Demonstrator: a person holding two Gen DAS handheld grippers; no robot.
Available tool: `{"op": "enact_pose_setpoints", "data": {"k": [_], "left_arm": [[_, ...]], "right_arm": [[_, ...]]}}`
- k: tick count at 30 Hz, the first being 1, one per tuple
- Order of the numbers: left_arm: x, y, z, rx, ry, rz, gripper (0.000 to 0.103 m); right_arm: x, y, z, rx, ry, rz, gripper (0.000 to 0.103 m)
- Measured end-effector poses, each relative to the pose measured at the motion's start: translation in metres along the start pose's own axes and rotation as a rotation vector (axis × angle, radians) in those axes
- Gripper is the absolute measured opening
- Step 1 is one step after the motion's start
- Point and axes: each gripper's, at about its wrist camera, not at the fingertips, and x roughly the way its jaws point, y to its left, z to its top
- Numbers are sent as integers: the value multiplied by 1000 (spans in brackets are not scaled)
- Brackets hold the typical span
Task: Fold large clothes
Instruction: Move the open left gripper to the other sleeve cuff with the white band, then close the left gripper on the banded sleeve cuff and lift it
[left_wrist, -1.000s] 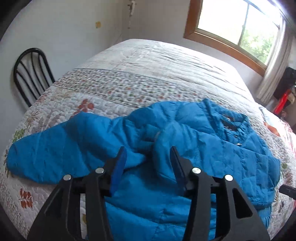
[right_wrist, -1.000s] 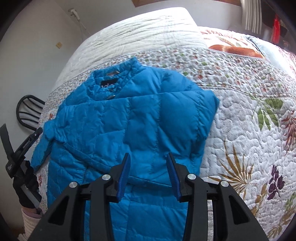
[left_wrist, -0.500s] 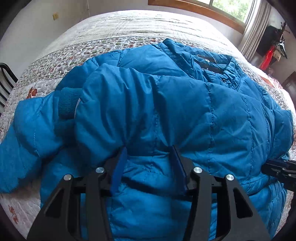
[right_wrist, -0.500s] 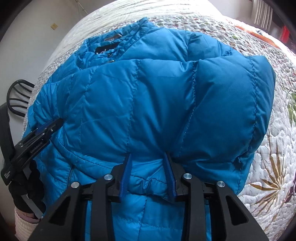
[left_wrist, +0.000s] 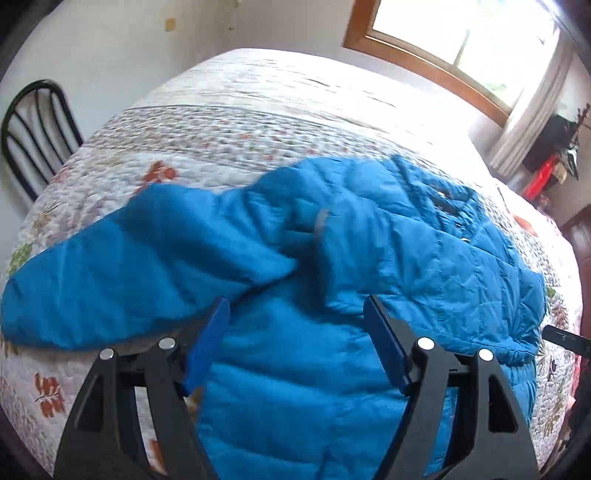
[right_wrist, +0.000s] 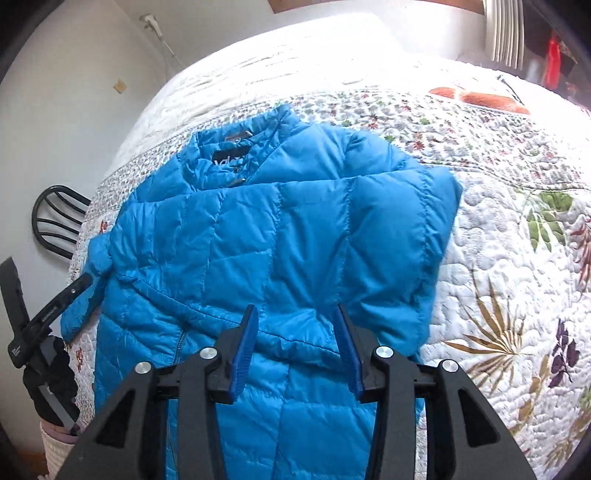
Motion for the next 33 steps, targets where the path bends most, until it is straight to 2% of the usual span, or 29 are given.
{"op": "enact_pose_setpoints", "data": {"k": [2,6,8,11,15,17,21,25,33], "left_arm": [[-8,51,-10,-86,14,71,75],[-16,156,-39,-288,44,264,75],[-22,202,-53,-397,58,314,75],[-30,265,-74,-569,48,316,75],[-34,325,-89,-791,-4,198,72],[-31,343,-92,-867,-33,150,72],[-20,363,-90,-935,-58,107,72],[-14,374,-84,-930,-82,122,71],[-9,387,-68,-929,-111,160,30]], "right_arm": [[-1,2,1,3,-3,-13,47],[-1,2,-5,-16,-3,-38,47],[7,8,-7,-25,11,-31,47],[21,12,-9,-27,34,-35,47],[30,14,-8,-25,43,-48,47],[33,14,-8,-31,46,-62,47],[41,11,-8,-24,64,-84,47],[46,8,-9,-20,69,-93,47],[53,6,-8,-20,79,-104,47]]}}
